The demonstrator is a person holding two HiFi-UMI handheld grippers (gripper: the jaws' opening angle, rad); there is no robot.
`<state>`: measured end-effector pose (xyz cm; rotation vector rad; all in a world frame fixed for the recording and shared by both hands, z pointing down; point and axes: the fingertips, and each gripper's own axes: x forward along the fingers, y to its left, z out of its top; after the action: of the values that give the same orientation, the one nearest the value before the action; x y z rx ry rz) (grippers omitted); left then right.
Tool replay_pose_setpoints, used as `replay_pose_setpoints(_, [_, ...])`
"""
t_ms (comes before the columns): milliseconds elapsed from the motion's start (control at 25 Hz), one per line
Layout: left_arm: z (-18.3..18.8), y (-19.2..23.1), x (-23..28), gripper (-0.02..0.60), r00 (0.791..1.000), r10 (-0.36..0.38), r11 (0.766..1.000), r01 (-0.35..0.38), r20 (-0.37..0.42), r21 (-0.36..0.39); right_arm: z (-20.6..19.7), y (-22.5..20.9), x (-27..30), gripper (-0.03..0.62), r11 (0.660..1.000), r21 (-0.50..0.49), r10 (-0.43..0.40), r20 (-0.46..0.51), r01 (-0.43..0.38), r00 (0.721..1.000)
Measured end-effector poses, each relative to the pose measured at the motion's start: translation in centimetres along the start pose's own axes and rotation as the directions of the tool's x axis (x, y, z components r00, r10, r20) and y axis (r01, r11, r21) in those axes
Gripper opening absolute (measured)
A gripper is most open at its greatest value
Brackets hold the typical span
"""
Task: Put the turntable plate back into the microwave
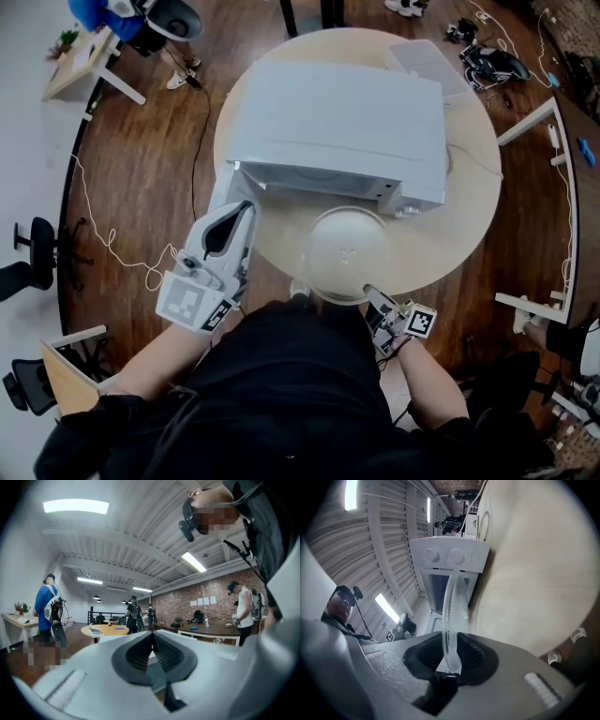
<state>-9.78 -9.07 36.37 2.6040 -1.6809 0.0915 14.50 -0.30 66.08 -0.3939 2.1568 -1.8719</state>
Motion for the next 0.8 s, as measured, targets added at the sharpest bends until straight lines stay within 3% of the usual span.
replay_pose_setpoints(400, [-0.4, -3.5, 3.3, 0.003, 0.989, -0.145, 0.989, 0.145, 0.003, 0.004, -1.5, -2.3, -7.7, 0.072, 0.997, 0.015, -0.077, 0.166, 0.076, 0.983])
replay_pose_setpoints(600, [0.9, -2.3, 3.7, 0.003, 0.984, -0.178, 0.984, 0.178, -0.009, 0.022, -0.5, -1.8, -5.8, 0.071, 0.998, -0.015, 0.058, 0.266, -0.056, 0.962])
replay_pose_setpoints(800, [-0.3, -2.2, 6.3, 0.003, 0.976, -0.218, 0.975, 0.219, 0.022, -0.022, 1.2, -2.0, -7.6, 0.077, 0.997, -0.04, -0.045, 0.337, 0.062, 0.94])
